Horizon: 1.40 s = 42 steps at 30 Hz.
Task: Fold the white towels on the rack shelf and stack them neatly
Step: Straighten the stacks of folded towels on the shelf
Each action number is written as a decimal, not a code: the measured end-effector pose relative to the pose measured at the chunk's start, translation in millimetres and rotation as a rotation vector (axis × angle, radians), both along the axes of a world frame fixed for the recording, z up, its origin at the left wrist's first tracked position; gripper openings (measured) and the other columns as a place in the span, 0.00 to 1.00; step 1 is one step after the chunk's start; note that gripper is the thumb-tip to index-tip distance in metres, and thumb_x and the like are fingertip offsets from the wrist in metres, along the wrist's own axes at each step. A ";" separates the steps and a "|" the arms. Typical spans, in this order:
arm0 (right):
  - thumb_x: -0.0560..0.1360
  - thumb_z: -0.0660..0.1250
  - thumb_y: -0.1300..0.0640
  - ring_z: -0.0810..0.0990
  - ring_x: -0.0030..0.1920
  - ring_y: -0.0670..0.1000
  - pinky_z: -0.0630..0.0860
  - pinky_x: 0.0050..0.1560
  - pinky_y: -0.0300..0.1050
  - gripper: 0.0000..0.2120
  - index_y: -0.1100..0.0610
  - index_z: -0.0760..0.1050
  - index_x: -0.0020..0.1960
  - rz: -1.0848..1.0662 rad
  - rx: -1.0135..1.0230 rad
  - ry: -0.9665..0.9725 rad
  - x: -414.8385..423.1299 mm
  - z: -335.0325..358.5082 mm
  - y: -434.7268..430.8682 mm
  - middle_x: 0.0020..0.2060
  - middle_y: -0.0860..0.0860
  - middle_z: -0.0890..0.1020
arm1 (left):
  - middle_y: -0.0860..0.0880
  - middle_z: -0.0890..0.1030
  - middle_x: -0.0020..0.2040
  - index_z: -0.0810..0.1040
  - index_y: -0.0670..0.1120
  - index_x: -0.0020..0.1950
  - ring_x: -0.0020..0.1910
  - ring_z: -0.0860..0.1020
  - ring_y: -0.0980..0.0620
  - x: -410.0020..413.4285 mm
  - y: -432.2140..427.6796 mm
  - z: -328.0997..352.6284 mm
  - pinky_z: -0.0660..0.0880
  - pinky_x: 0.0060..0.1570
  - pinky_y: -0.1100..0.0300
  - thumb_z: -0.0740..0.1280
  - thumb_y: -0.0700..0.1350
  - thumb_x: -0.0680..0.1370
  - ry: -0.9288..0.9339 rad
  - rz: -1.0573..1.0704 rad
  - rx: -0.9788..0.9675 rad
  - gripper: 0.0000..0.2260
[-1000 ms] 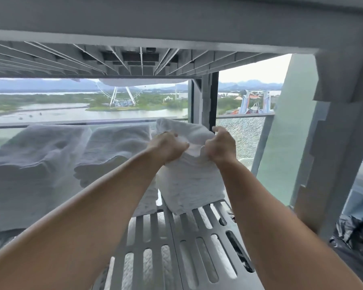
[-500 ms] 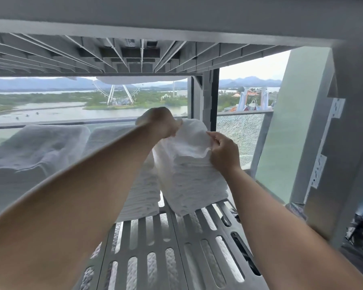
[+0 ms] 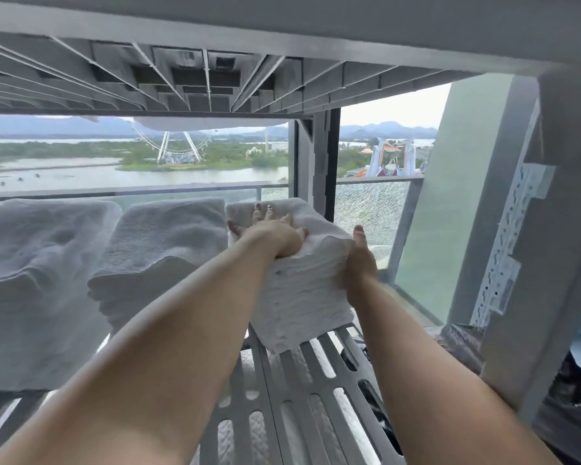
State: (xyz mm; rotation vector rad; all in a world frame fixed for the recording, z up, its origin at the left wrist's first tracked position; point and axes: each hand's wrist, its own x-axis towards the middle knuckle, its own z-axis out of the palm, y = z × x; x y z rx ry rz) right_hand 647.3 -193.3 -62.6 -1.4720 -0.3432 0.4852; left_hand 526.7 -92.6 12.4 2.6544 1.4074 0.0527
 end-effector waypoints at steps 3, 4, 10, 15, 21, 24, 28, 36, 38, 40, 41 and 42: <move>0.71 0.60 0.25 0.79 0.56 0.56 0.71 0.61 0.52 0.39 0.55 0.78 0.65 0.175 0.000 0.051 0.4 1.8 1.7 0.58 0.54 0.82 | 0.47 0.36 0.82 0.46 0.55 0.83 0.79 0.31 0.44 -7.5 4.5 3.4 0.33 0.75 0.36 0.47 0.64 0.83 -0.058 -0.011 -0.031 0.31; 0.69 0.60 0.24 0.79 0.53 0.55 0.72 0.59 0.52 0.39 0.54 0.79 0.64 0.196 -0.003 0.052 1.2 1.0 1.7 0.56 0.53 0.83 | 0.46 0.37 0.82 0.47 0.54 0.83 0.79 0.31 0.44 -9.9 3.9 5.6 0.33 0.75 0.40 0.48 0.64 0.84 -0.064 -0.020 -0.024 0.30; 0.68 0.61 0.22 0.81 0.55 0.54 0.73 0.66 0.54 0.36 0.52 0.82 0.54 0.234 -0.023 0.005 2.7 -15.4 -6.5 0.53 0.52 0.84 | 0.50 0.44 0.83 0.54 0.57 0.82 0.81 0.37 0.44 -15.3 -23.7 9.3 0.38 0.71 0.26 0.51 0.60 0.83 -0.058 0.012 0.016 0.28; 0.71 0.65 0.29 0.82 0.59 0.56 0.77 0.62 0.55 0.31 0.48 0.80 0.64 0.429 0.020 0.046 -10.0 -12.8 -19.0 0.61 0.54 0.83 | 0.49 0.54 0.83 0.57 0.58 0.81 0.82 0.46 0.44 -27.5 -22.9 8.7 0.44 0.77 0.38 0.50 0.66 0.81 0.013 -0.112 0.053 0.29; 0.65 0.62 0.28 0.82 0.56 0.55 0.76 0.59 0.58 0.28 0.42 0.80 0.58 0.441 -0.087 0.023 -15.6 -15.4 -29.3 0.55 0.49 0.84 | 0.52 0.55 0.82 0.56 0.59 0.81 0.82 0.48 0.46 -37.8 -21.9 5.2 0.47 0.78 0.39 0.48 0.67 0.81 0.033 -0.156 0.054 0.29; 0.70 0.60 0.27 0.82 0.56 0.53 0.75 0.55 0.54 0.27 0.41 0.79 0.60 0.453 -0.034 -0.001 -13.5 -14.6 -26.8 0.55 0.46 0.85 | 0.51 0.57 0.82 0.56 0.55 0.82 0.81 0.50 0.47 -41.6 -29.2 12.0 0.46 0.79 0.45 0.48 0.64 0.83 0.062 -0.172 0.061 0.29; 0.74 0.61 0.29 0.83 0.58 0.59 0.76 0.64 0.62 0.29 0.48 0.79 0.64 0.532 0.085 0.067 -3.1 -15.7 -16.0 0.58 0.54 0.85 | 0.52 0.63 0.80 0.61 0.51 0.81 0.80 0.58 0.49 -48.8 -30.6 27.2 0.51 0.77 0.49 0.49 0.62 0.84 0.102 -0.182 0.096 0.28; 0.74 0.62 0.27 0.83 0.59 0.60 0.80 0.53 0.52 0.34 0.52 0.80 0.65 0.813 0.196 0.127 5.7 -10.2 7.5 0.57 0.58 0.84 | 0.51 0.68 0.77 0.66 0.56 0.77 0.74 0.67 0.45 -35.6 -0.7 35.0 0.66 0.68 0.39 0.46 0.67 0.80 0.007 -0.178 0.311 0.30; 0.74 0.62 0.27 0.84 0.56 0.58 0.81 0.50 0.51 0.32 0.52 0.82 0.61 0.885 0.213 0.135 8.5 -7.2 10.7 0.54 0.57 0.85 | 0.51 0.64 0.80 0.62 0.56 0.79 0.77 0.63 0.44 -26.8 4.3 32.3 0.61 0.71 0.36 0.45 0.67 0.81 0.062 -0.191 0.326 0.30; 0.73 0.64 0.27 0.85 0.53 0.56 0.81 0.46 0.48 0.31 0.52 0.84 0.57 0.929 0.231 0.135 9.7 -3.7 13.6 0.51 0.56 0.85 | 0.47 0.58 0.82 0.58 0.57 0.81 0.80 0.56 0.41 -20.7 6.1 25.8 0.51 0.75 0.34 0.44 0.70 0.79 0.067 -0.187 0.291 0.33; 0.71 0.66 0.27 0.85 0.52 0.55 0.81 0.46 0.47 0.31 0.52 0.85 0.56 0.937 0.238 0.135 9.4 -3.0 15.4 0.51 0.56 0.86 | 0.46 0.54 0.82 0.55 0.60 0.81 0.81 0.51 0.40 -18.5 6.5 22.5 0.45 0.74 0.33 0.43 0.72 0.77 0.050 -0.157 0.234 0.35; 0.70 0.67 0.27 0.85 0.51 0.55 0.81 0.45 0.46 0.31 0.52 0.85 0.55 0.930 0.243 0.144 9.2 -3.5 18.1 0.50 0.56 0.86 | 0.46 0.50 0.83 0.52 0.63 0.81 0.81 0.46 0.39 -16.5 7.5 19.7 0.40 0.74 0.32 0.43 0.74 0.75 0.036 -0.120 0.175 0.35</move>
